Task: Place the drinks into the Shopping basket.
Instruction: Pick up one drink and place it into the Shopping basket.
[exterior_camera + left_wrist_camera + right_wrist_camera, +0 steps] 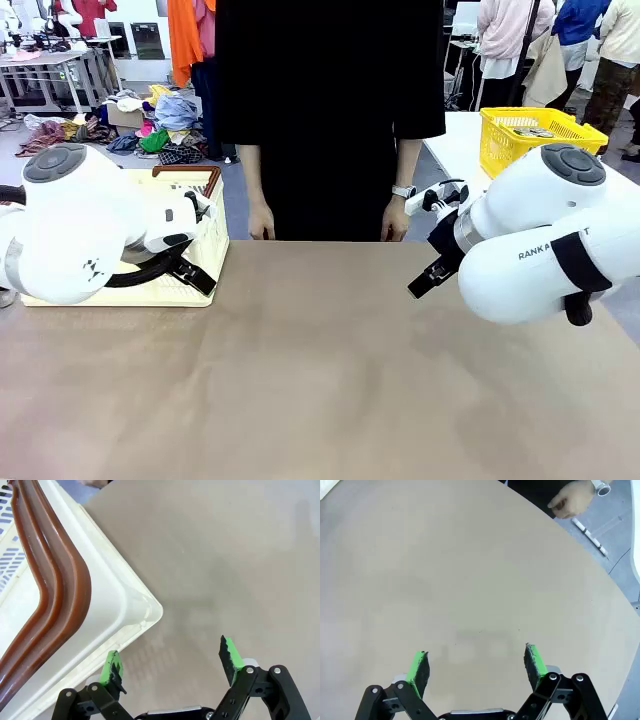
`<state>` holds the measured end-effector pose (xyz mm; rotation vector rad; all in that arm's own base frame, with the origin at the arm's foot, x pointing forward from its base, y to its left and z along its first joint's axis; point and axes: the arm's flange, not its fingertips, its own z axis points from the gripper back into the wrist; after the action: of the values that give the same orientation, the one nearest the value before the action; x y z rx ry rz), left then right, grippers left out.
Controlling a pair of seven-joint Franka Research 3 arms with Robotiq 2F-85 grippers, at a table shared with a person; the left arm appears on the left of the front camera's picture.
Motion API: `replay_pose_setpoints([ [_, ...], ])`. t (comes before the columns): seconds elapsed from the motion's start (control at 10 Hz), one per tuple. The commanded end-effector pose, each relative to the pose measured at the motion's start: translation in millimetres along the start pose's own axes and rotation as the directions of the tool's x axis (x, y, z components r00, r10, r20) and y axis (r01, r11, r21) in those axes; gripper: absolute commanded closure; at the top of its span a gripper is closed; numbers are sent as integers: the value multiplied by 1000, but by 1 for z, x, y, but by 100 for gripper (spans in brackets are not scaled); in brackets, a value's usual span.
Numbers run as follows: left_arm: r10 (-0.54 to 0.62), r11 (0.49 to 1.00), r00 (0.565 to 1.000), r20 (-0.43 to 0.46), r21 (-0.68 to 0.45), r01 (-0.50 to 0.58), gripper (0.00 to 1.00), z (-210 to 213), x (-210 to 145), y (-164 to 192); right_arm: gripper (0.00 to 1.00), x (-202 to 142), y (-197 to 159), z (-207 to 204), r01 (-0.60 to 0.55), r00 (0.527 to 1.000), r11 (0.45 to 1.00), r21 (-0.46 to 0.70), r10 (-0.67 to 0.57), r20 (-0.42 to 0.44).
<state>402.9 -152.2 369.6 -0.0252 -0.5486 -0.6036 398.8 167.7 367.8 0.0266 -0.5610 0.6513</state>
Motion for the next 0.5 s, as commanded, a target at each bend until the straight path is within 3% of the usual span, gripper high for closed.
replay_pose_setpoints([
  [0.0,0,1000,1000,3,1,0,0,0,1,0,0,0,1,3,-2,1000,1000,0,2,3],
  [0.4,0,1000,1000,3,1,0,0,0,1,0,0,0,1,3,-2,1000,1000,0,2,3],
])
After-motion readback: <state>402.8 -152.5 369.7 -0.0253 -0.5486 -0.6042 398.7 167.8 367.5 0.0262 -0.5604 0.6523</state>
